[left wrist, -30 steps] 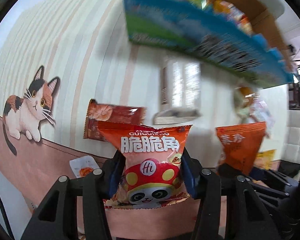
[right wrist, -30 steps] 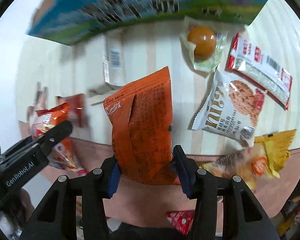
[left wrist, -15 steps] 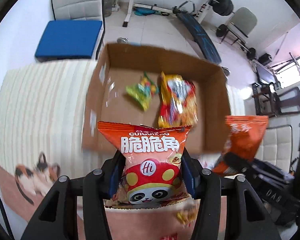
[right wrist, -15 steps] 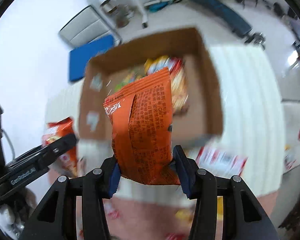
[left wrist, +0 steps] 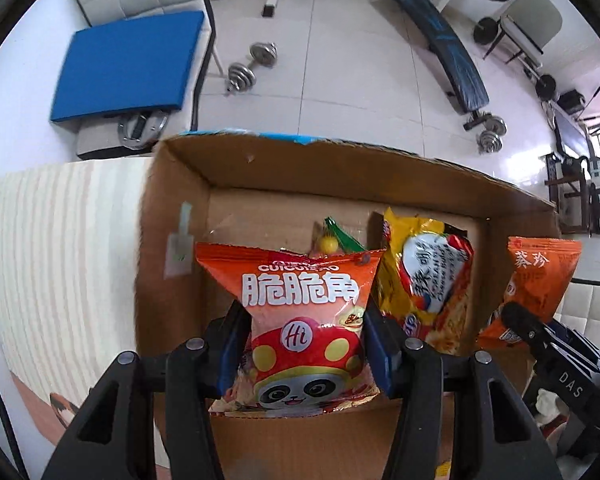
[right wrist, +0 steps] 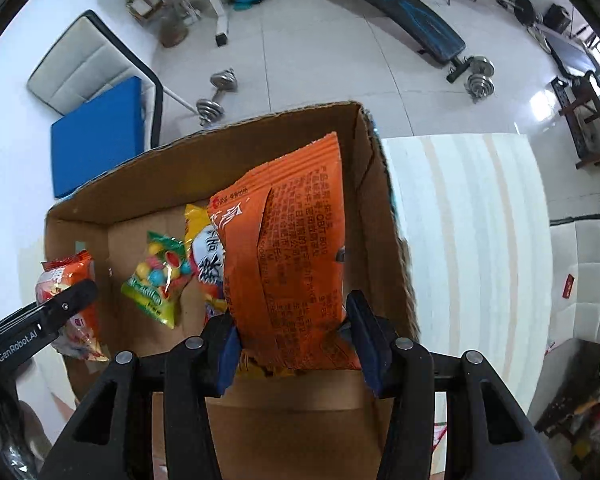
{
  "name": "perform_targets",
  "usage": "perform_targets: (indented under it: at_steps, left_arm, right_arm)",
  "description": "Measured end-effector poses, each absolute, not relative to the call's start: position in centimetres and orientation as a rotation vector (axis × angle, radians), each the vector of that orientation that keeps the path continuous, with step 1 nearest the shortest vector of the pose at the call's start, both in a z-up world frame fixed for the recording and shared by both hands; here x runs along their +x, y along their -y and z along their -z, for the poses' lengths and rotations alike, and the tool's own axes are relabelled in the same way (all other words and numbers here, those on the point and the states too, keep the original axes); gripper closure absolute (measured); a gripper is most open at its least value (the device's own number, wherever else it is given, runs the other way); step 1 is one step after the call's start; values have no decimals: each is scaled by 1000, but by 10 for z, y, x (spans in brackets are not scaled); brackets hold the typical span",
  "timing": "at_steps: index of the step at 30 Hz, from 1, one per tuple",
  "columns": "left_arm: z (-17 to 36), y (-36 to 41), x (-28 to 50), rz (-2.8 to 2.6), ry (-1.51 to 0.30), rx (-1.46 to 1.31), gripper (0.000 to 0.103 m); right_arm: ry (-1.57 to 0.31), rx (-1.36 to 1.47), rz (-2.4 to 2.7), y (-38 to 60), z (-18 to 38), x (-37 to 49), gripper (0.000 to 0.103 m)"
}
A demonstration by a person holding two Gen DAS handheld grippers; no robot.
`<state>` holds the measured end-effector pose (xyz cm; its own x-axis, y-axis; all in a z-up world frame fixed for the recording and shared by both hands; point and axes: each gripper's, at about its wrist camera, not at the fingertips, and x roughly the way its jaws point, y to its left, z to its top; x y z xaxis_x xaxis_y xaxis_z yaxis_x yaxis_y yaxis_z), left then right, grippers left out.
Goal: Organize snacks
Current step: 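Carry both packets into the box and release them, then grasp the white wrapped bar with the left tool while the right tool grasps the yellow egg-cake bag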
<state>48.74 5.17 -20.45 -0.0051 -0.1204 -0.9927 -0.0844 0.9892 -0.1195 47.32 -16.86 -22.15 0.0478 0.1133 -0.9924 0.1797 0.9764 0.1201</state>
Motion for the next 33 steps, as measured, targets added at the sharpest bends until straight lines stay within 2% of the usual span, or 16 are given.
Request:
perform_targets:
  at_steps: [1,2,3,4,5,6,18,33]
  left_arm:
    - [208,-52,491,25,-1583,-159,52]
    - [211,-54,495,15,-1586,-154,49]
    - [213,-54,497,12,-1585,-151,36]
    - [213,-54,499,13,-1581,-154,28]
    - [212,-54,500,15,-1567,-155,15]
    - [209,-54,500,17,-1557,-158,14]
    - [191,-47,466,74,-1506,-204,14]
    - [127,-53,355,30,-1271,-130,14]
  right_arm:
    - [-1537,236,54,170,222,473,48]
    - [-1541,233,61,171,222,475,36]
    - [-1538,234,60,171,222,479,26]
    - [-1534,237,52,171,223,480,10]
    - [-1532,230,49,169,219,477,10]
    - [-1533,218,49,166,216,474,10]
    - [-1535,173,-20,145,206,441,9]
    - [-1342,94,-29,133,162,342,8]
